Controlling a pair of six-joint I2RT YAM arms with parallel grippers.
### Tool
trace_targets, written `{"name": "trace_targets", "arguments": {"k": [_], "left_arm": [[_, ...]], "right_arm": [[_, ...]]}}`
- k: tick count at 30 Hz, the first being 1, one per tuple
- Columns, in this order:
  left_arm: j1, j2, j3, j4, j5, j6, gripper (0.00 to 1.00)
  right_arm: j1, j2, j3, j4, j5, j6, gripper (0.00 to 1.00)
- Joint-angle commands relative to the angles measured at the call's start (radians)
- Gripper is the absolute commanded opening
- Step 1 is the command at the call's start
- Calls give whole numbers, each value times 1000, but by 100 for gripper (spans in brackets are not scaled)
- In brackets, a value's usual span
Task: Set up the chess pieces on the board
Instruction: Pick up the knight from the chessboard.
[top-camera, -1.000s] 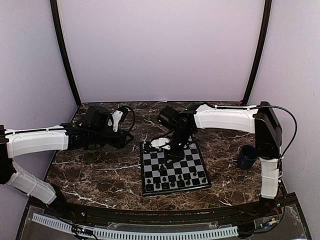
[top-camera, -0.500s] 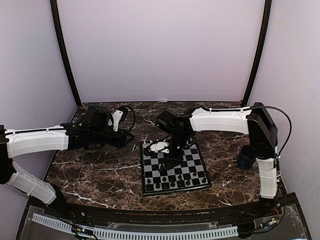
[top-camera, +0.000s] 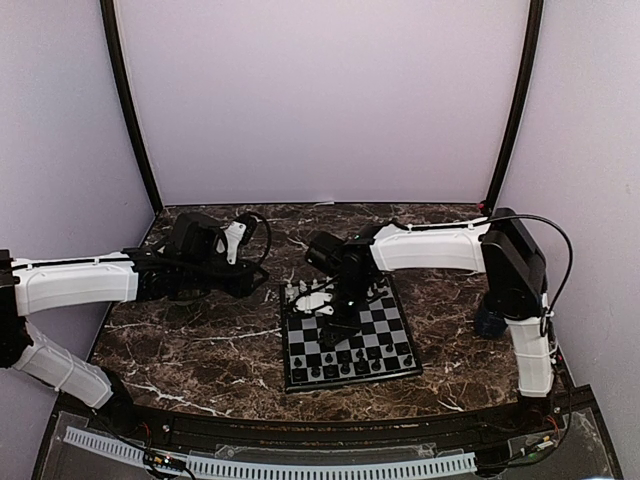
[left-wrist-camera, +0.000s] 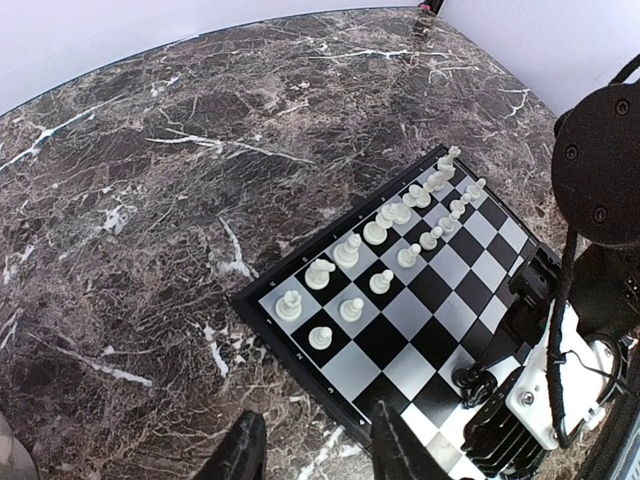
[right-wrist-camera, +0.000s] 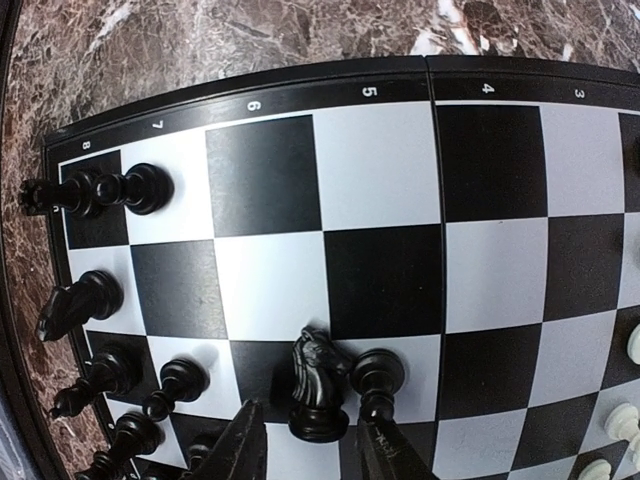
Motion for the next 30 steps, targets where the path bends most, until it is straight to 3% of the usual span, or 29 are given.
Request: {"name": "trace_targets", "arguments": {"k": [1, 12, 25, 30], "left_arm": [[2, 2, -14, 20, 12, -10, 38], [2, 15, -7, 24, 34, -20, 38], [2, 47, 14, 34, 67, -34, 38], [2, 42, 16, 34, 64, -35, 38]], "right_arm": [[10, 14, 5, 35, 24, 19, 30], [11, -85, -88, 27, 35, 0, 19], [8, -94, -187, 108, 71, 2, 27], [8, -99, -197, 119, 98, -5, 23]]}}
